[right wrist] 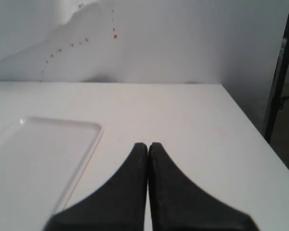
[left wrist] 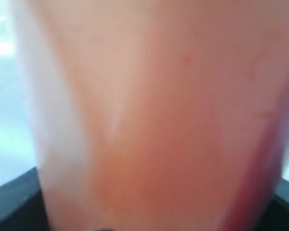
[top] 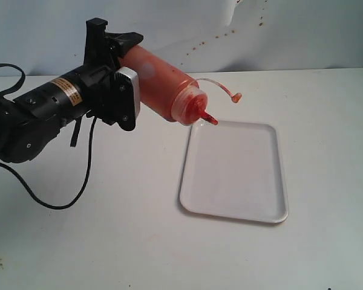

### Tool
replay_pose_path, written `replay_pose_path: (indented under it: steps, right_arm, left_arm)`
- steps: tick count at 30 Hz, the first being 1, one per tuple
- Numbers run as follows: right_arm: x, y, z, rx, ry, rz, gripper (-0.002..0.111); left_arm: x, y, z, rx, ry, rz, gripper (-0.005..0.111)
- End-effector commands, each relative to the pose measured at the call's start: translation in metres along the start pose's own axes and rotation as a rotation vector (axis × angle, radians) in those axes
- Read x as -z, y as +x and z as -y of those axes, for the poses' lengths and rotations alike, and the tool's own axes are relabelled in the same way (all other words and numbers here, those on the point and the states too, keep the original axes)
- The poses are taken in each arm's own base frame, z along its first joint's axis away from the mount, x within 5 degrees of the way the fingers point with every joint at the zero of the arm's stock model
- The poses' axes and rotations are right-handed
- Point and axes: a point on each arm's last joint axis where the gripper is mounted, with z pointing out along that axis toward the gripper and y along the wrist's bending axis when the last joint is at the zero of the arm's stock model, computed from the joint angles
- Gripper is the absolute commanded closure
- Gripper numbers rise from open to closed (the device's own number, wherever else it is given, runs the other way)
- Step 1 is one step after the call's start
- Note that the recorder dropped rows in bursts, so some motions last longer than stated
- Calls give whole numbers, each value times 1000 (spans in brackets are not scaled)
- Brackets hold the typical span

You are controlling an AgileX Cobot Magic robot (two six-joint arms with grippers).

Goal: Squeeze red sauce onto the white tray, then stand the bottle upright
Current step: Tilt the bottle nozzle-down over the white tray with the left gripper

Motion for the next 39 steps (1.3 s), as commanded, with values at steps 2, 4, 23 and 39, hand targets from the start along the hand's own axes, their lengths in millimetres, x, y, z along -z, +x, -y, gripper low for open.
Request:
replay_pose_path:
  steps: [2,4,23,39]
  right_arm:
    - [1,-13,1,-9,13,159,108]
    - [2,-16,1,-9,15,190,108]
    - [4,-24,2,-357,-20,277,108]
    - [1,-22,0,-353,-51,245,108]
  left_arm:
    - [2,-4,-14,-65,-90,4,107]
    - [2,-4,-14,-89,-94,4,107]
    - [-25,-4,-25,-230,-160,36,107]
    - [-55,-5,-14,-340,-217,47,107]
